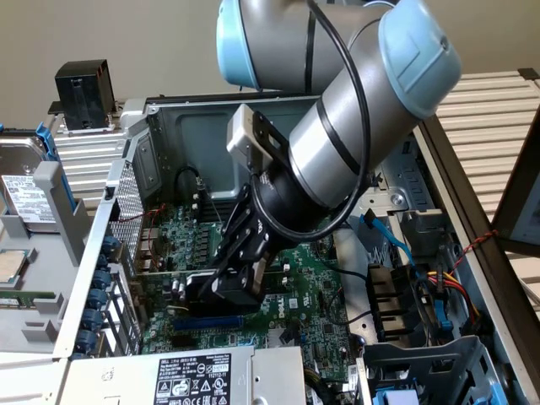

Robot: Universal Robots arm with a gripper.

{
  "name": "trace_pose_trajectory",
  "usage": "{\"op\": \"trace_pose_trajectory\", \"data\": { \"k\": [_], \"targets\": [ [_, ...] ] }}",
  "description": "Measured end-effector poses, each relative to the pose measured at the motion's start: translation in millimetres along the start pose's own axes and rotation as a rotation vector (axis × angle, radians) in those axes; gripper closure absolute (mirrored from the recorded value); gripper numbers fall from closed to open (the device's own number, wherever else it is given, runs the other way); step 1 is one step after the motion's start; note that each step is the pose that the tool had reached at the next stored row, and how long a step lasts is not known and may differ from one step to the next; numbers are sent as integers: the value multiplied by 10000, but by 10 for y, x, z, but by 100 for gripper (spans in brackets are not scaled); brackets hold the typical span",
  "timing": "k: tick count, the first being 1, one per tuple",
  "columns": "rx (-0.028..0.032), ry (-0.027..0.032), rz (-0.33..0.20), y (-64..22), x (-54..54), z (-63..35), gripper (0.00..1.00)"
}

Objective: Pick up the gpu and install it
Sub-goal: 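Insert the gpu into the slot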

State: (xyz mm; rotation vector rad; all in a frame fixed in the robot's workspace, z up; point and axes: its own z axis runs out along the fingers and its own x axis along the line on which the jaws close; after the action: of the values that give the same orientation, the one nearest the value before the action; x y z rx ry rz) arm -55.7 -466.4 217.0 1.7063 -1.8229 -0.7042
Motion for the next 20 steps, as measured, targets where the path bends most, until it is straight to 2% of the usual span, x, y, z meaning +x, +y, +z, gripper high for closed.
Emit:
{"op": "trace_pose_trajectory", "data": {
  "k": [12, 16, 20],
  "targets": [
    [7, 1, 2, 7, 1, -24, 73],
    [43, -4, 8, 7, 1, -25, 73],
    [117, -20, 18, 8, 1, -24, 73]
  ]
}}
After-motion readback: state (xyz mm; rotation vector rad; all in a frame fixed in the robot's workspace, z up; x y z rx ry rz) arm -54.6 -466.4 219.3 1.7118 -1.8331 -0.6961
